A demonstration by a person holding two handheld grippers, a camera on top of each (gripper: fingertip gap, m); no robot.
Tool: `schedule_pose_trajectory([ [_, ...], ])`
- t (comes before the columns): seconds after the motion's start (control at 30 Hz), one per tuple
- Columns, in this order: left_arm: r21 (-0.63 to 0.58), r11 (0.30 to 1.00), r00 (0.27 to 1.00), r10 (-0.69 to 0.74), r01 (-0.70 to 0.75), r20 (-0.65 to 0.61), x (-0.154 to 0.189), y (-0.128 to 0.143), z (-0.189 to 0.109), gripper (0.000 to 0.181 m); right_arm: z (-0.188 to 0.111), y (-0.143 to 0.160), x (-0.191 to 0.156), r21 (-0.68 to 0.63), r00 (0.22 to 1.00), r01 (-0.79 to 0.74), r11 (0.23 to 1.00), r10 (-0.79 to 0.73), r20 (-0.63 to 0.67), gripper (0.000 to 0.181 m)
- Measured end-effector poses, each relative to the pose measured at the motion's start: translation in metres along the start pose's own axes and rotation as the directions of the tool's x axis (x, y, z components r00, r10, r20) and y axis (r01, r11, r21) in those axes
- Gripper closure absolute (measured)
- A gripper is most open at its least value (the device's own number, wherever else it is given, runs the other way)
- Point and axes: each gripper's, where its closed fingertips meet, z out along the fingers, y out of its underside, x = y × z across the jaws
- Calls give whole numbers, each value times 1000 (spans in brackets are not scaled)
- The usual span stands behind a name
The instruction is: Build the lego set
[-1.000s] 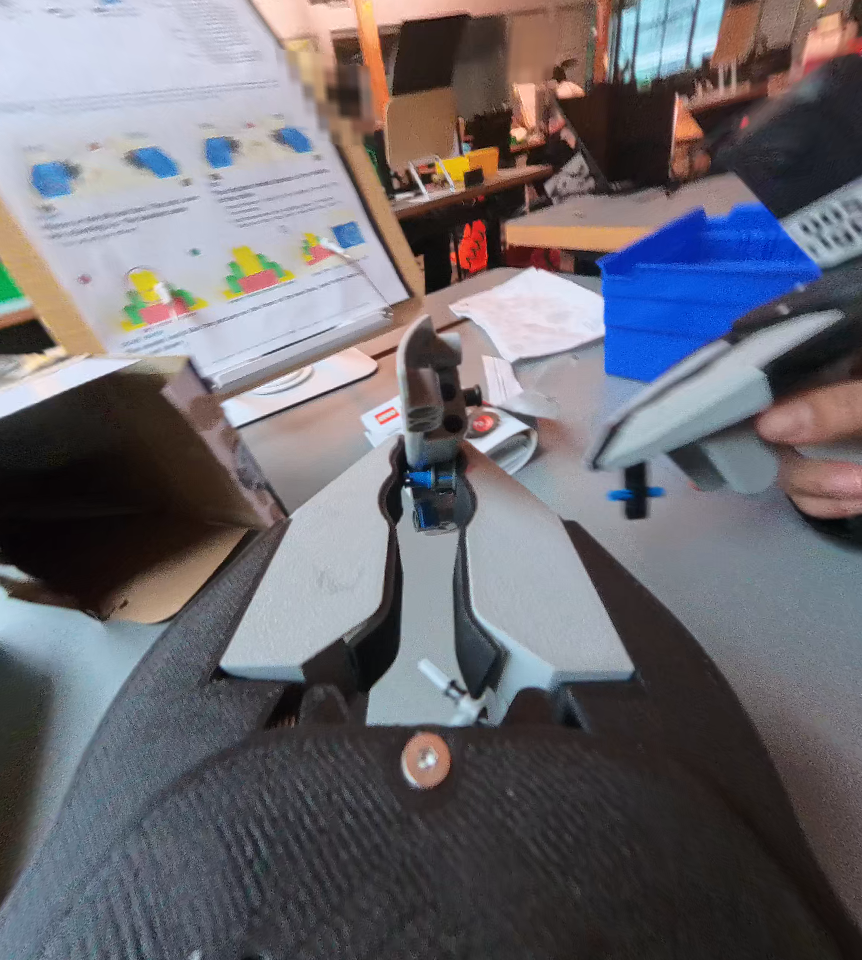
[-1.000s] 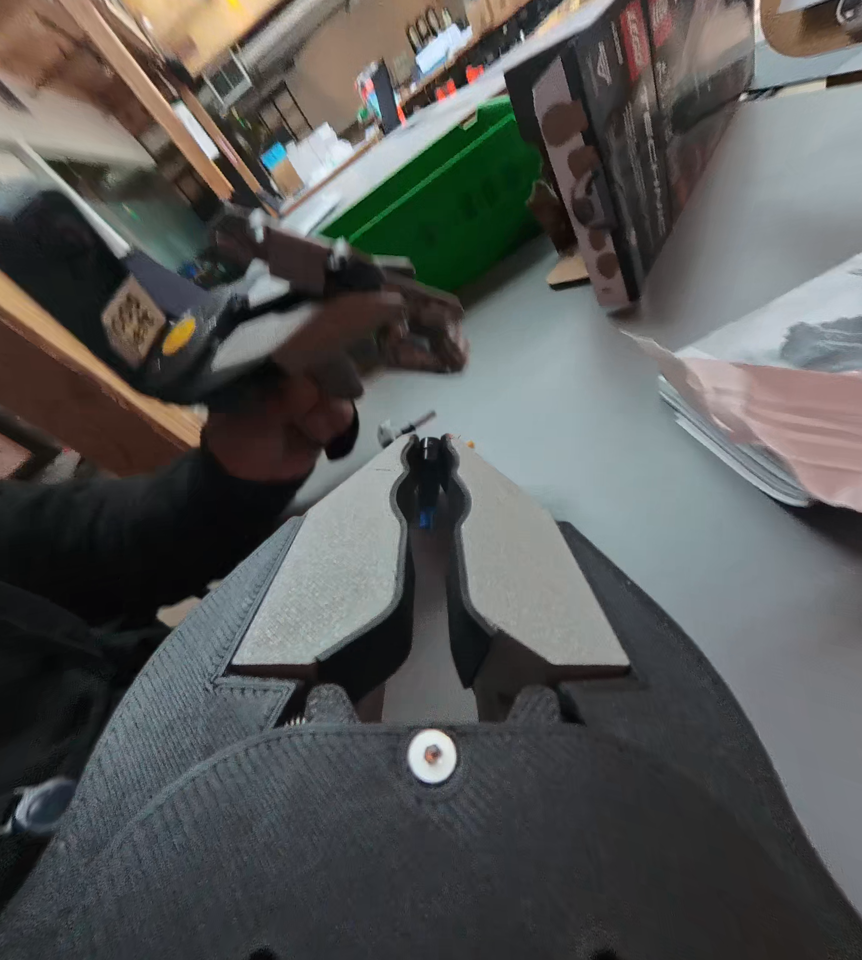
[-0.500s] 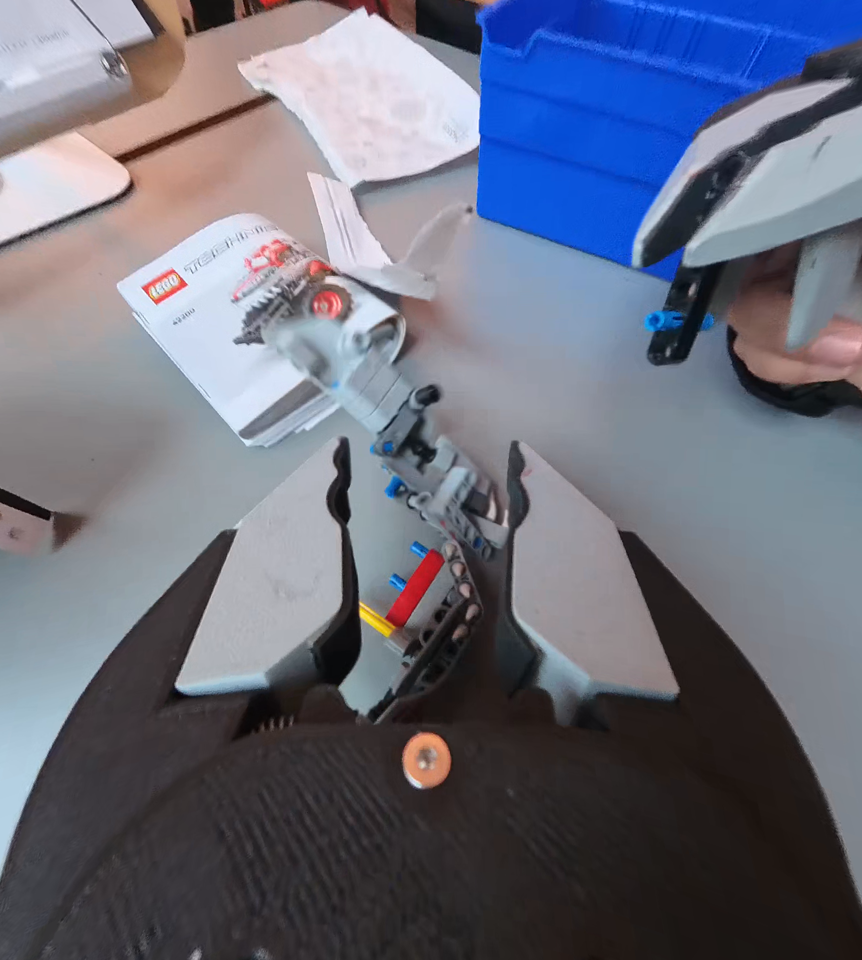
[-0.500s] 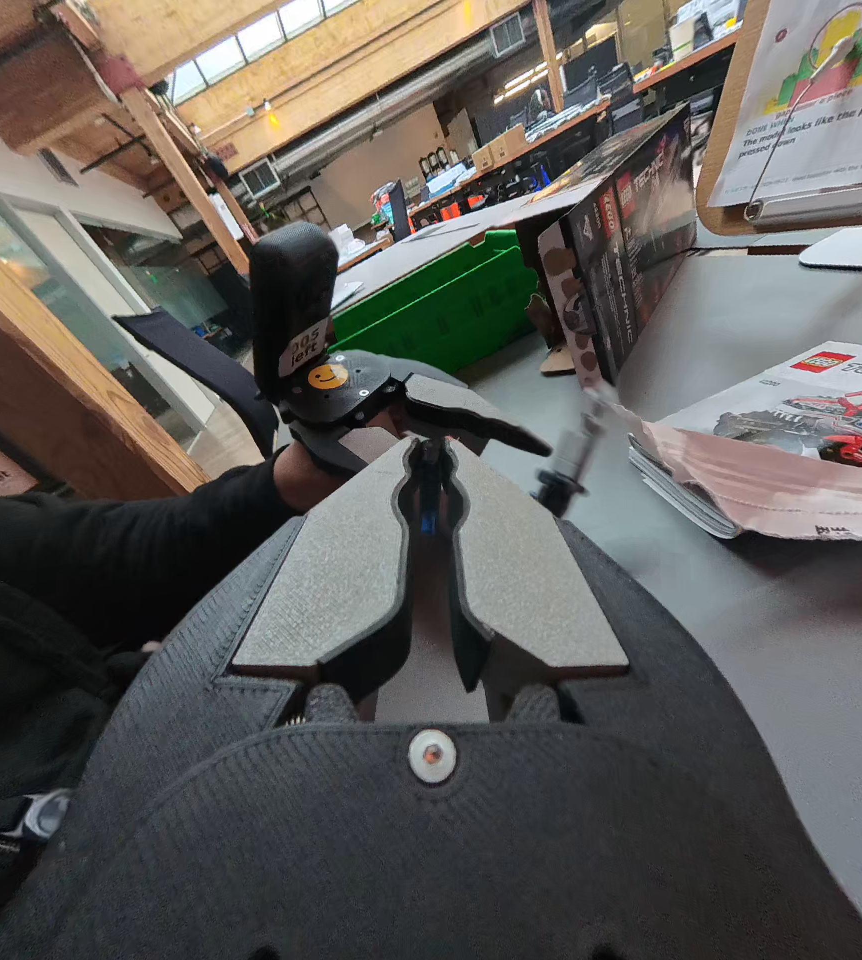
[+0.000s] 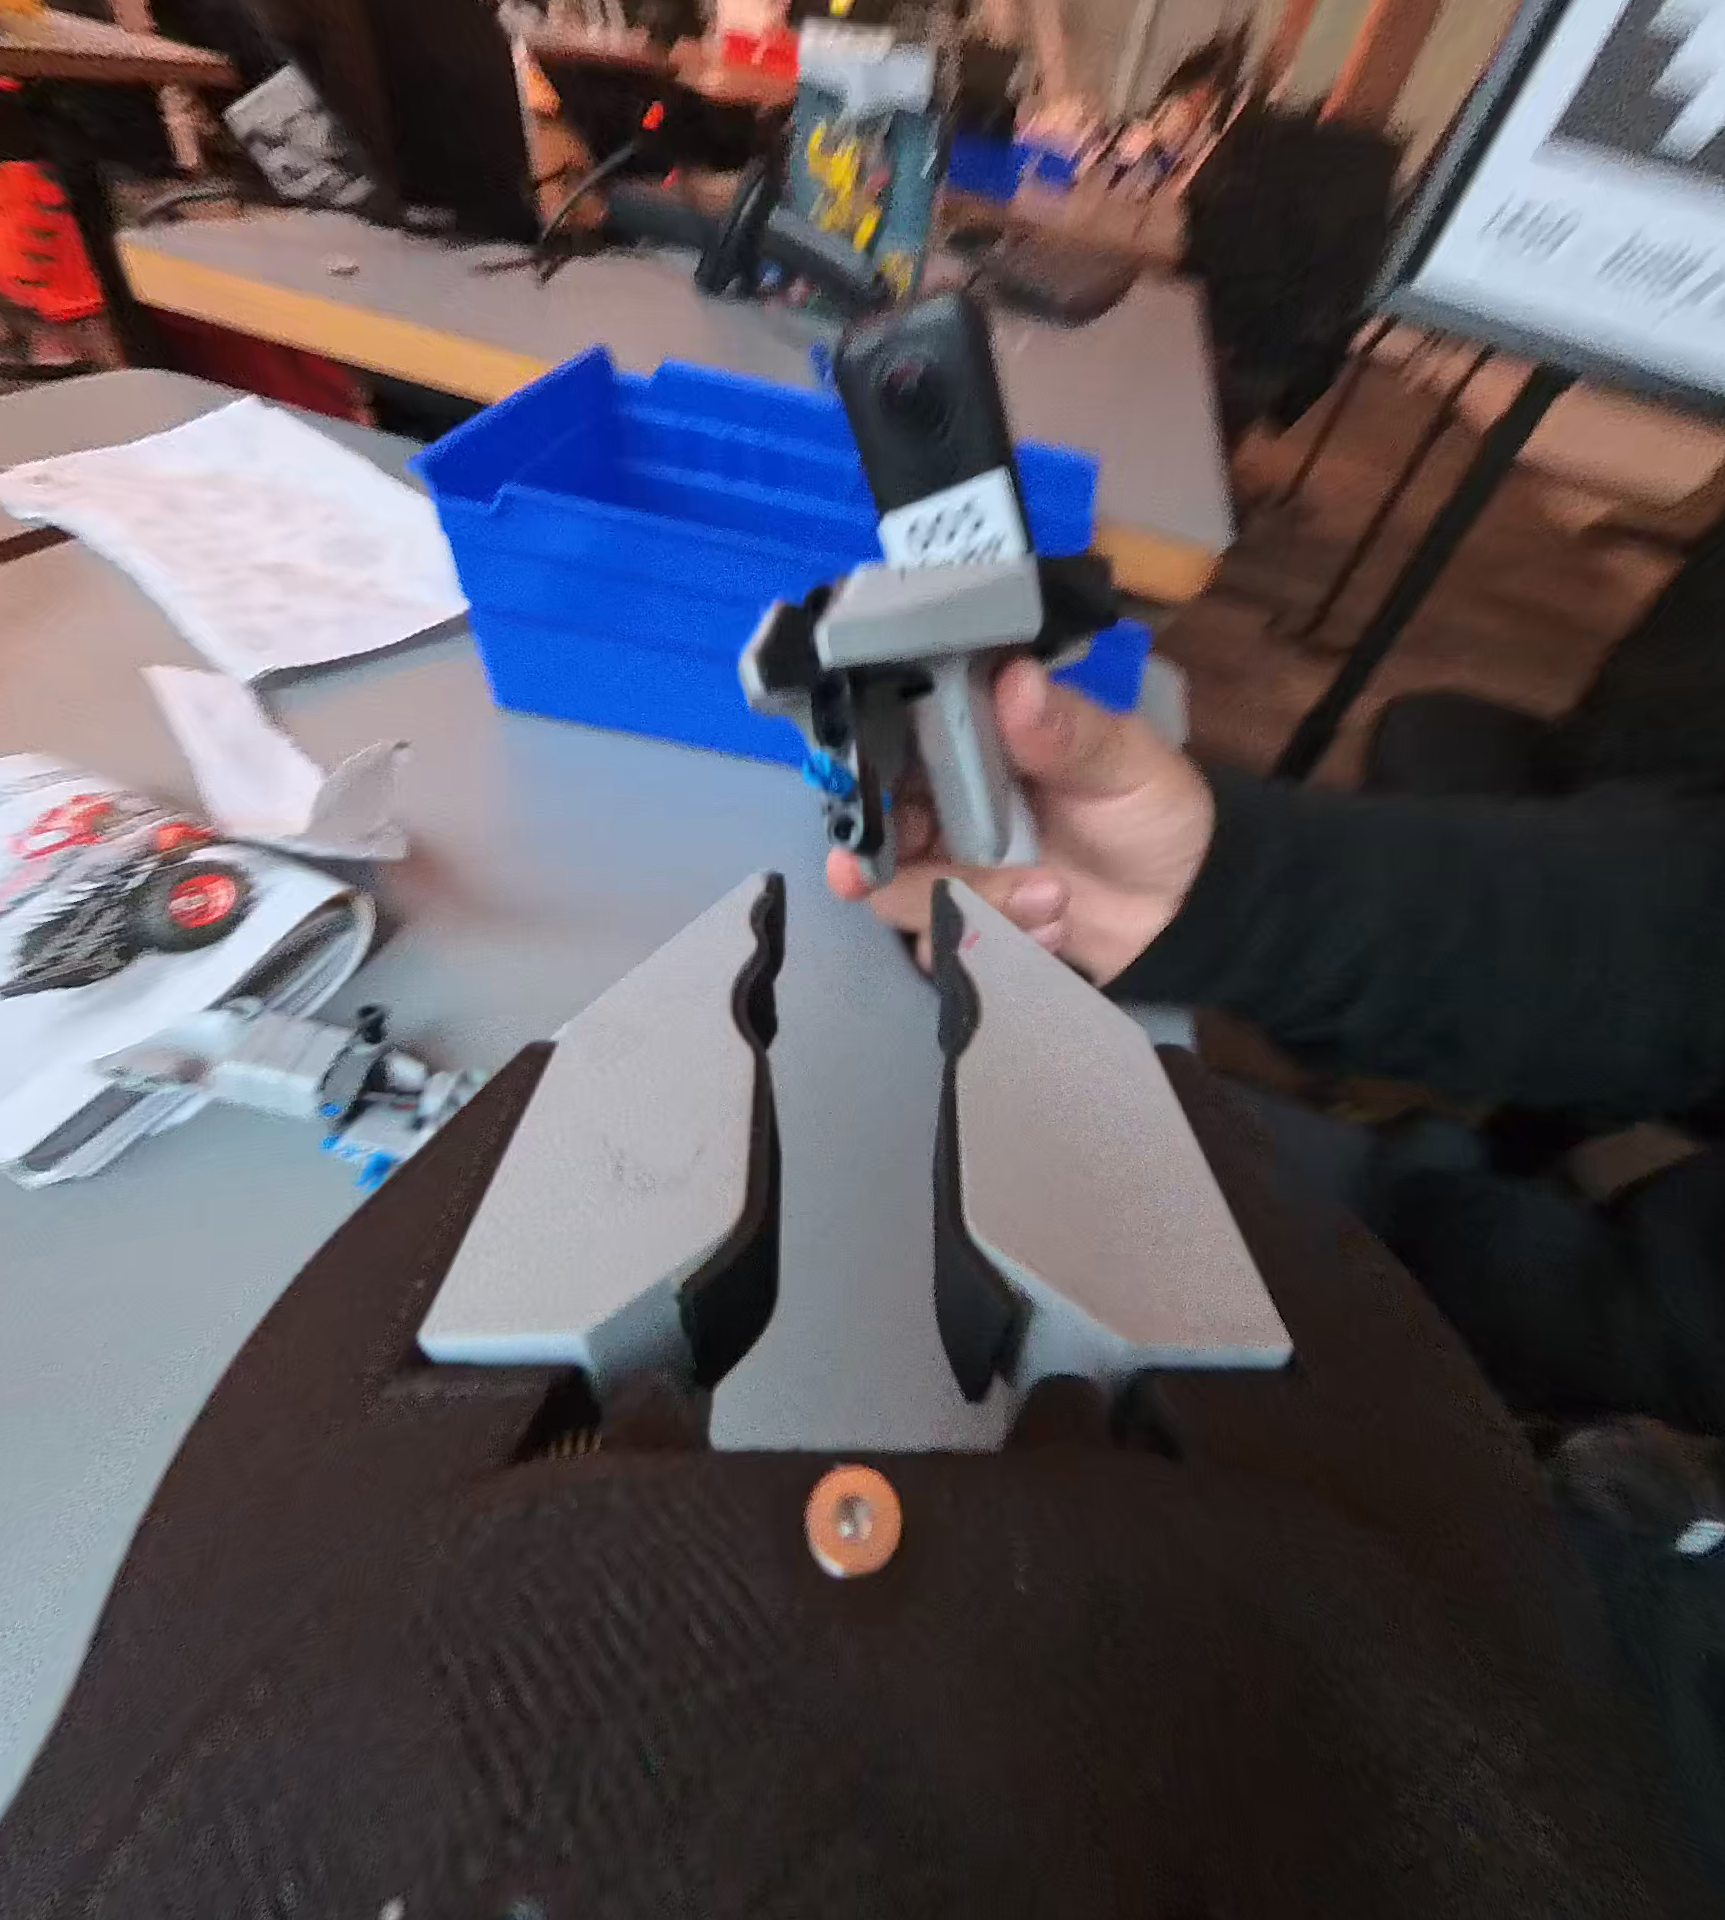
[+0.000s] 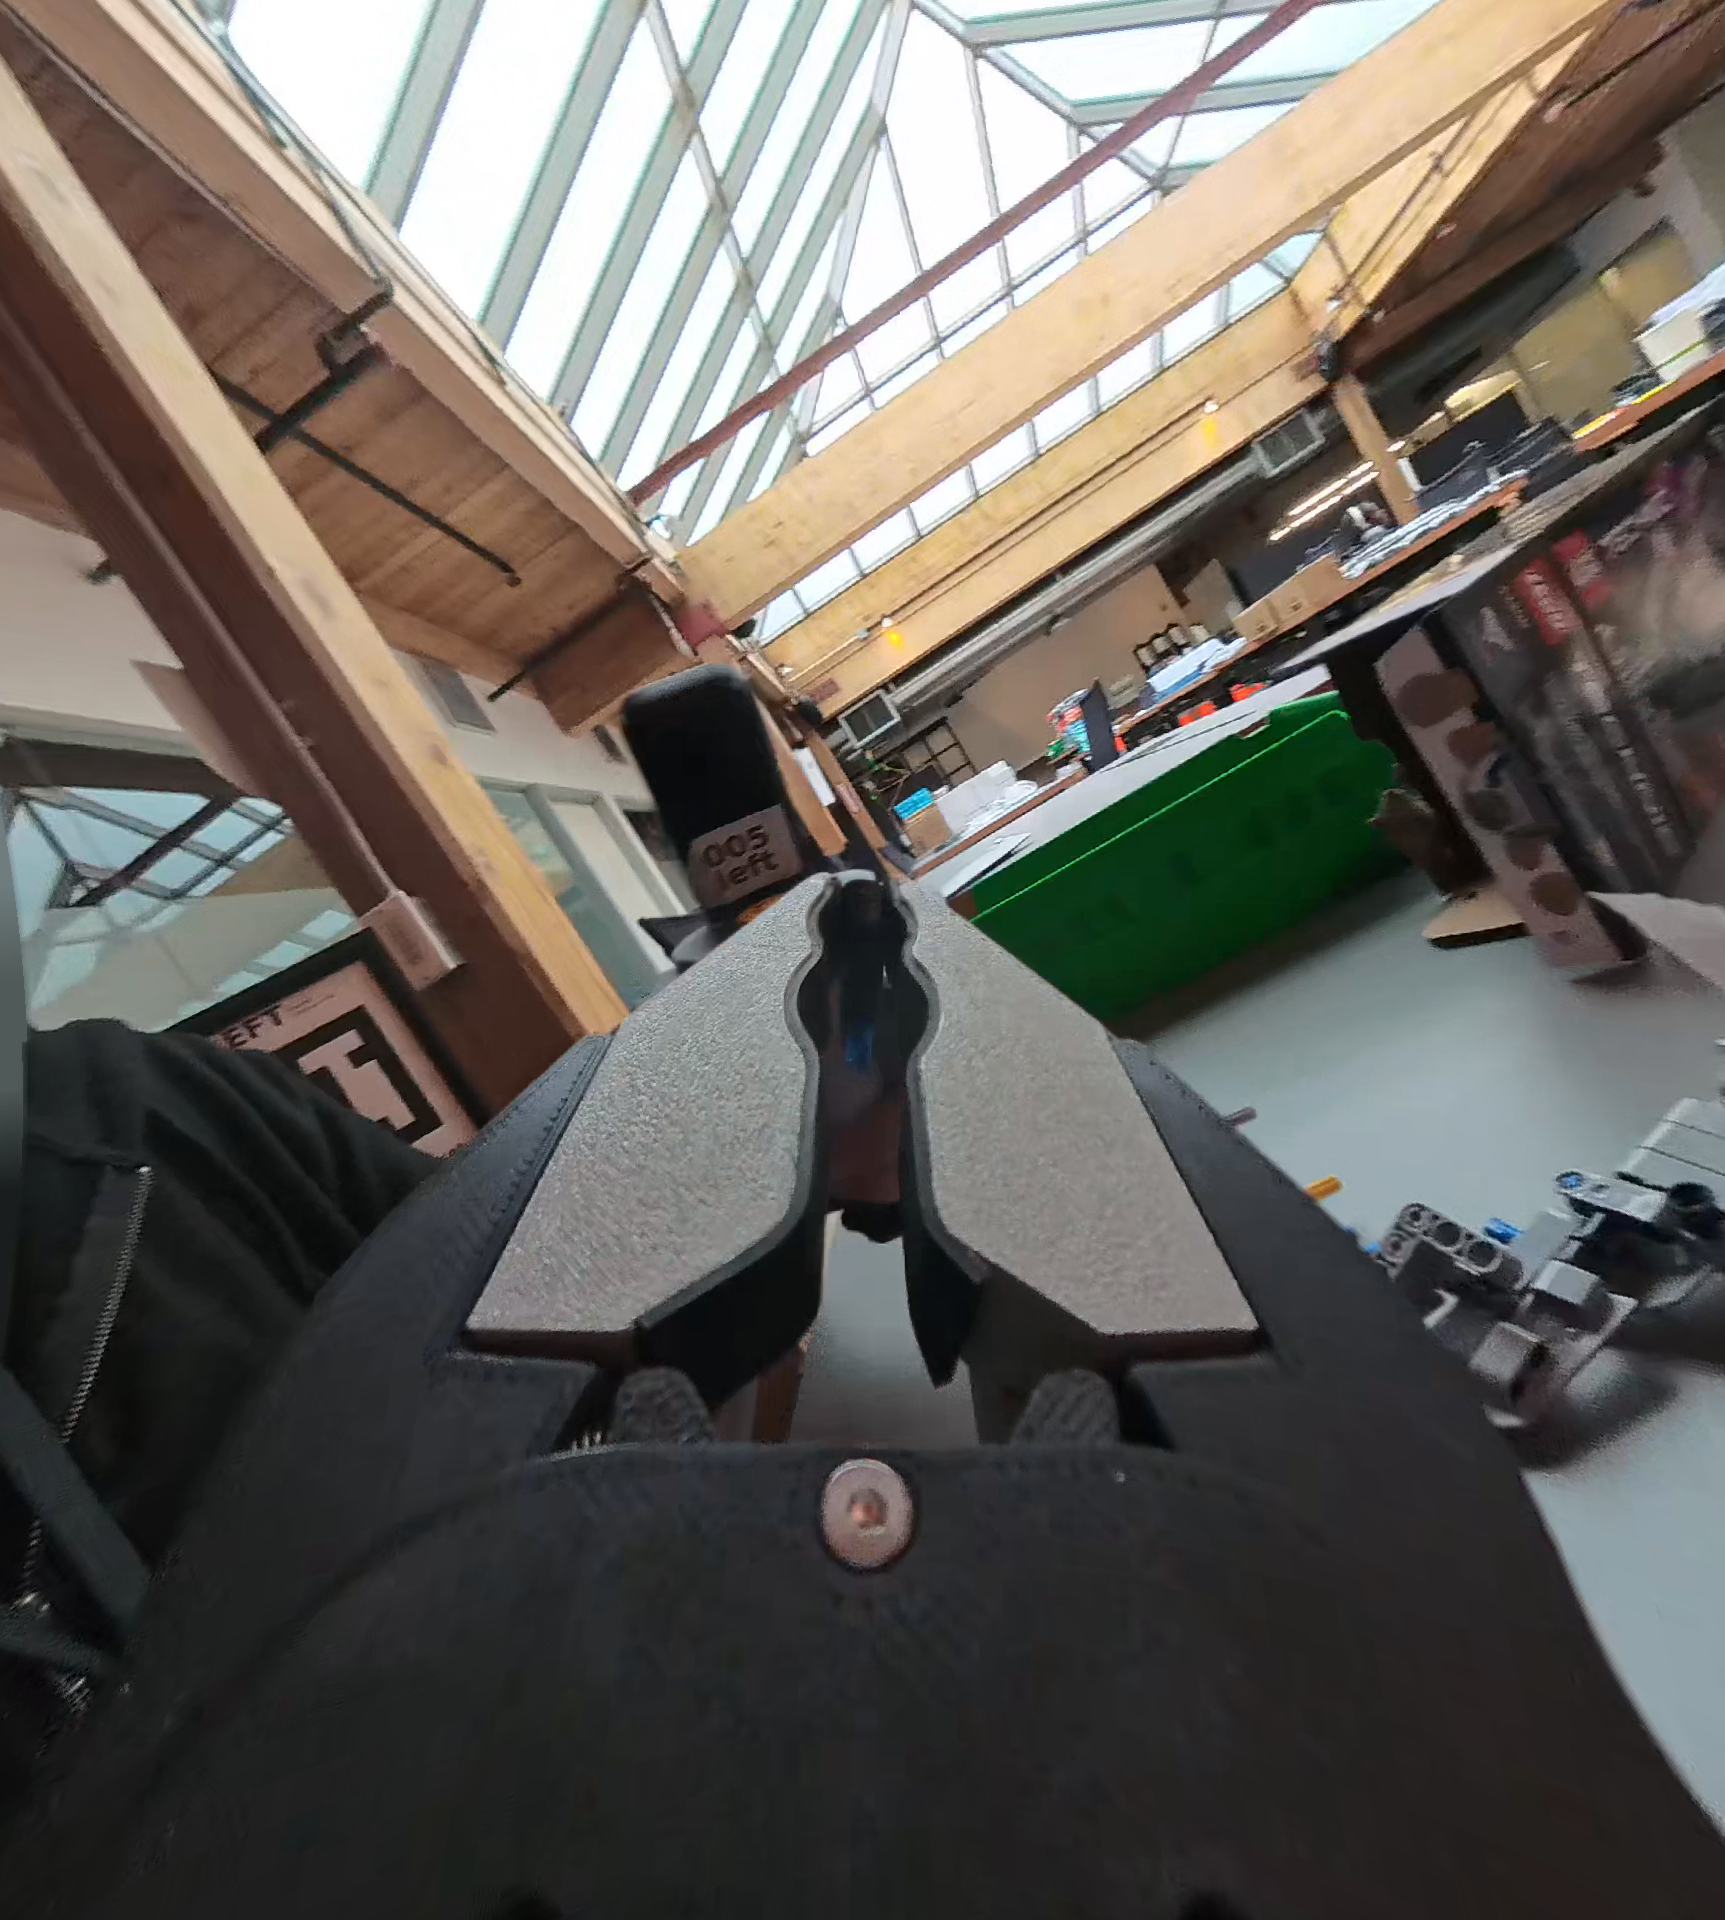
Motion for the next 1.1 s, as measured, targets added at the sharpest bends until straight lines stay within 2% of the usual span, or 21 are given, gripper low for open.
schedule_pose_trajectory([
  [0.03,36,999,998,-36,38,-50,5,-6,-3,158,1,3,-1,-7,1000,4,1000,-4,3,178],
  [0.1,63,994,991,-86,92,-99,9,-11,-7,165,3,9,-3,-28,1000,12,1000,-12,4,178],
  [0.17,56,994,992,-90,95,-93,6,-8,-8,174,4,11,-4,-29,1000,12,1000,-12,4,178],
  [0.43,66,982,975,-165,176,-148,1,-2,-10,176,8,18,2,-107,998,54,993,-58,-38,178],
  [0.5,91,986,983,-127,139,-132,-1,-4,-13,176,8,18,1,-127,996,72,989,-78,-38,178],
  [0.6,108,994,997,3,5,-74,1,-8,-14,177,4,19,-4,-157,992,116,981,-122,-26,177],
  [0.67,52,995,996,88,-87,-22,-1,-1,-11,177,-1,25,0,-206,986,143,968,-158,-57,177],
  [0.73,13,993,993,113,-113,13,-5,4,-8,177,-7,28,7,-255,971,180,950,-214,-109,176],
  [0.9,-45,999,1000,19,-20,-24,-8,15,-8,177,-19,22,12,-391,896,295,872,-395,-204,173],
  [1.03,-112,993,997,-39,31,-73,-5,23,-9,176,-19,34,6,-533,882,302,791,-444,-158,170],
  [1.1,-112,993,996,-50,41,-74,-6,24,-9,176,-18,37,7,-535,877,307,787,-452,-162,168],
])
